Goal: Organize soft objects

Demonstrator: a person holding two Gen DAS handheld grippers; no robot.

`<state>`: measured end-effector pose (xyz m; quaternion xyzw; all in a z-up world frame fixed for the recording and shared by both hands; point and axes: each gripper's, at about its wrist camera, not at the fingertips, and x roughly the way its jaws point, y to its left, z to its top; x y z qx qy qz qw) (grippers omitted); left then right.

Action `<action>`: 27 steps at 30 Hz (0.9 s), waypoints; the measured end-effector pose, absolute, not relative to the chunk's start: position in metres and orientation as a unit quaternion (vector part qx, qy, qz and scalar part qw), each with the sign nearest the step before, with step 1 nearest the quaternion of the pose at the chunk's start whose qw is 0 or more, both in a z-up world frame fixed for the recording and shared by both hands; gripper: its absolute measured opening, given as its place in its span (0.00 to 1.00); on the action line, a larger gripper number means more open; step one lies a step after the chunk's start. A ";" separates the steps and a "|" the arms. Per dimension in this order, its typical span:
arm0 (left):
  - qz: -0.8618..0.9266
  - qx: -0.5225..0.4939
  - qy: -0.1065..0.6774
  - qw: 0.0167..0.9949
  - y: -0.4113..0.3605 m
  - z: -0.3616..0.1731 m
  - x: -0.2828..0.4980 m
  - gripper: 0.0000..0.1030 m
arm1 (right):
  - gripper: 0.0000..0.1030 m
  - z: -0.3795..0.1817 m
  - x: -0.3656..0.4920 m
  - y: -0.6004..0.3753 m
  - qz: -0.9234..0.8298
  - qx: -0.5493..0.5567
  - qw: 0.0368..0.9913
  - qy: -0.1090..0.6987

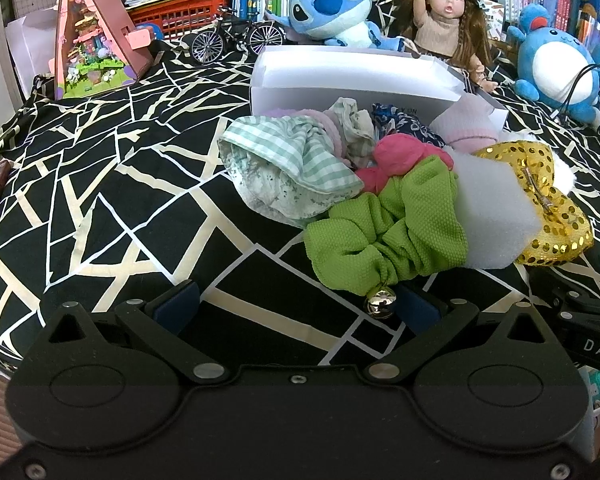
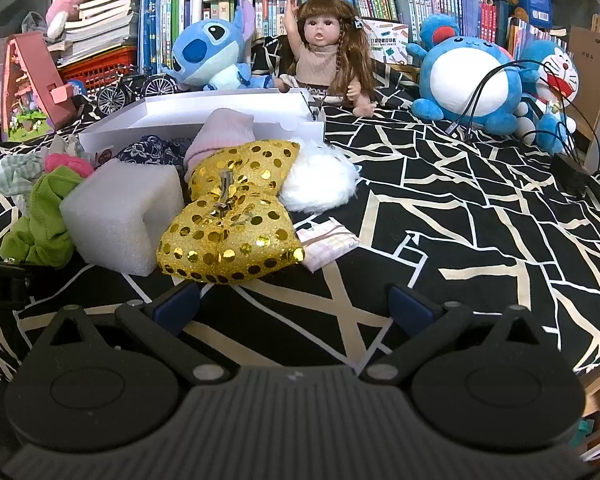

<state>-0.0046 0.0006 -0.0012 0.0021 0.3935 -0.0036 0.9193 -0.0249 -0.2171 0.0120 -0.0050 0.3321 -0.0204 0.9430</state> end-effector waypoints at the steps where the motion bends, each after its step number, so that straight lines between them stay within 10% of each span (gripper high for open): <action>1: -0.004 0.002 0.392 0.920 0.002 -0.002 -0.005 1.00 | 1.00 0.012 -0.025 -0.217 -0.020 -0.005 0.943 0.332; 13: -0.036 -0.011 0.387 0.921 0.010 0.010 -0.007 0.94 | 0.93 0.025 -0.032 -0.217 0.040 -0.002 0.957 0.287; 27: -0.094 -0.063 0.356 0.928 0.011 0.031 -0.011 0.53 | 0.75 0.035 -0.021 -0.197 0.062 -0.032 0.963 0.259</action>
